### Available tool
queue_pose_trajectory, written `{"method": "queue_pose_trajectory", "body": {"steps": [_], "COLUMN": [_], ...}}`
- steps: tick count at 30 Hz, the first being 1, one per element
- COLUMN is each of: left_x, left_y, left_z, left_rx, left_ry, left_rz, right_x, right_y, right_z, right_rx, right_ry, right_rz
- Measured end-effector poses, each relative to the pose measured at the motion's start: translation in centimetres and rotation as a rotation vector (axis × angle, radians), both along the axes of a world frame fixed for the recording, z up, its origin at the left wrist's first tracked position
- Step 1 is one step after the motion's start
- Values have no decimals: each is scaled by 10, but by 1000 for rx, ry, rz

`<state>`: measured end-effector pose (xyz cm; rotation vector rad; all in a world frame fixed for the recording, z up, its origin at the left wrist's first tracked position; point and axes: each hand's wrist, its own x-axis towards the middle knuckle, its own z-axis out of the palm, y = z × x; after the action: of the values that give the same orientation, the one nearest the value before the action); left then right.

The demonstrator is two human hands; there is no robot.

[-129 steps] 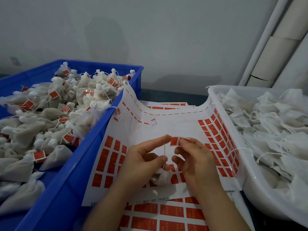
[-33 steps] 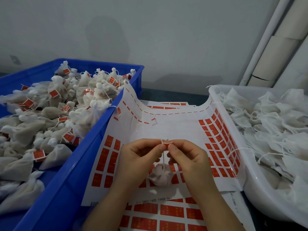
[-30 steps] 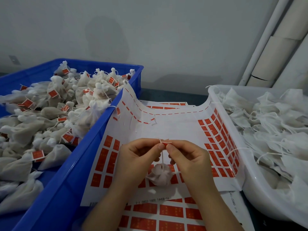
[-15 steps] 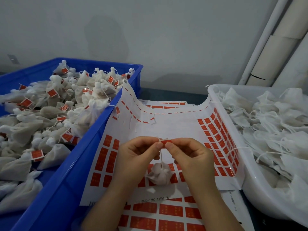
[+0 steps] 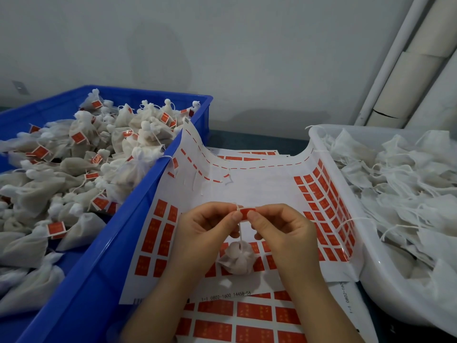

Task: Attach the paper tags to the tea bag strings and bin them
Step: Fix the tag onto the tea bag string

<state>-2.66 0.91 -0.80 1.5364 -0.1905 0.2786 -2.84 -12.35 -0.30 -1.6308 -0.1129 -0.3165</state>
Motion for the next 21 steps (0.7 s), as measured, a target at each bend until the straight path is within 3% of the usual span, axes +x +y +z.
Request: {"method": "queue_pose_trajectory", "body": {"steps": [13, 21], "left_x": [0, 1], "left_y": [0, 0], "left_z": [-3, -3], "left_rx": [58, 61], "left_ry": [-53, -43], "left_rz": [6, 7], "right_x": [1, 2], "right_y": [-2, -3], "right_z": [-2, -2], "right_rx": [68, -43], "right_ry": [51, 35], "right_rz": [22, 98]}}
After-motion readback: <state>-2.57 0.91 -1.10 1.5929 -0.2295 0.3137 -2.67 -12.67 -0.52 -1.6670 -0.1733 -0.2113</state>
